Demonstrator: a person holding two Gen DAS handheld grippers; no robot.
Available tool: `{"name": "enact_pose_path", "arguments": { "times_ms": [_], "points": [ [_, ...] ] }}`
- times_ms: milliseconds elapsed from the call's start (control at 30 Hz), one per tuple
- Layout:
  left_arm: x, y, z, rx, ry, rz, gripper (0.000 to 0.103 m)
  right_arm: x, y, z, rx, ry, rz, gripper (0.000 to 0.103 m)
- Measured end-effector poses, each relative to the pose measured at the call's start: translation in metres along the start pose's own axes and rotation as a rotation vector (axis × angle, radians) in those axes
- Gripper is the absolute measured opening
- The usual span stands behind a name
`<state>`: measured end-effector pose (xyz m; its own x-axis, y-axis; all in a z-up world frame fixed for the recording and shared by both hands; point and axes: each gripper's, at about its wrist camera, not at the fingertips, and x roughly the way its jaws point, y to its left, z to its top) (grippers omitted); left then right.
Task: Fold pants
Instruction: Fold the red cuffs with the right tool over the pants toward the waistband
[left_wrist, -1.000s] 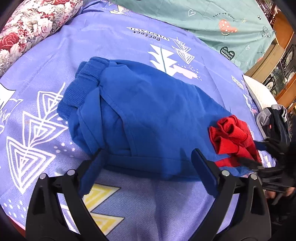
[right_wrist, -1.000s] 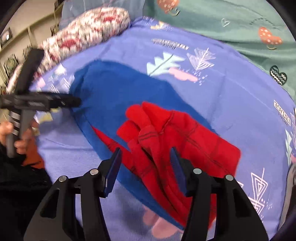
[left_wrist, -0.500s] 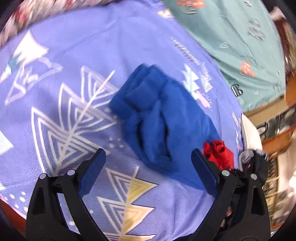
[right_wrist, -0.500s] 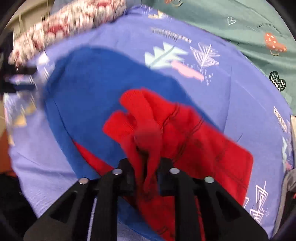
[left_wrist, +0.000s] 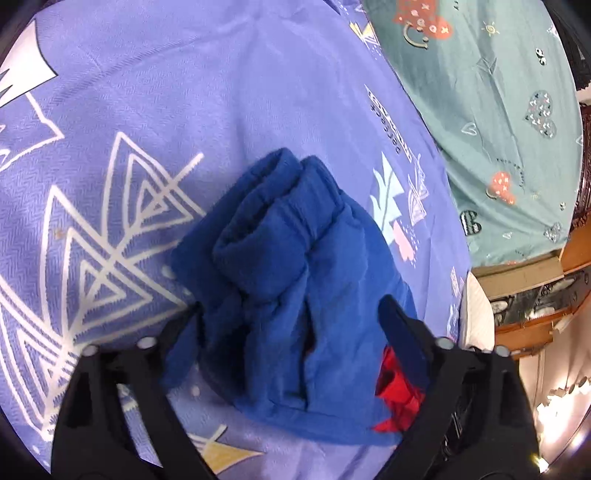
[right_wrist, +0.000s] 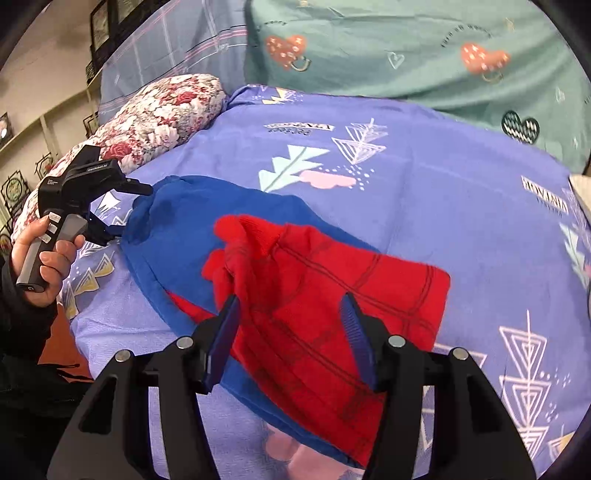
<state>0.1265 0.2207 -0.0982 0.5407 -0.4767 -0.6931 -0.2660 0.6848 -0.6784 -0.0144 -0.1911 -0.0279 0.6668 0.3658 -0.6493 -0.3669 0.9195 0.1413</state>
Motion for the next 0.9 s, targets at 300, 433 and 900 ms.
{"name": "enact_pose_path", "arguments": {
  "times_ms": [300,433,900],
  "points": [
    [-0.008,-0.017,-0.014,0.055,-0.070,-0.009,0.023,-0.025,-0.048,-0.009,0.176,-0.116,0.025,0.057],
    [-0.037,-0.097,-0.038,0.321,-0.164,-0.025,0.012,-0.041,-0.068,-0.013,0.245,-0.165,0.023,0.057],
    [-0.041,-0.168,-0.080,0.603,-0.223,0.139,0.079,-0.072,-0.108,-0.034,0.345,-0.191,-0.021,0.078]
  ]
}}
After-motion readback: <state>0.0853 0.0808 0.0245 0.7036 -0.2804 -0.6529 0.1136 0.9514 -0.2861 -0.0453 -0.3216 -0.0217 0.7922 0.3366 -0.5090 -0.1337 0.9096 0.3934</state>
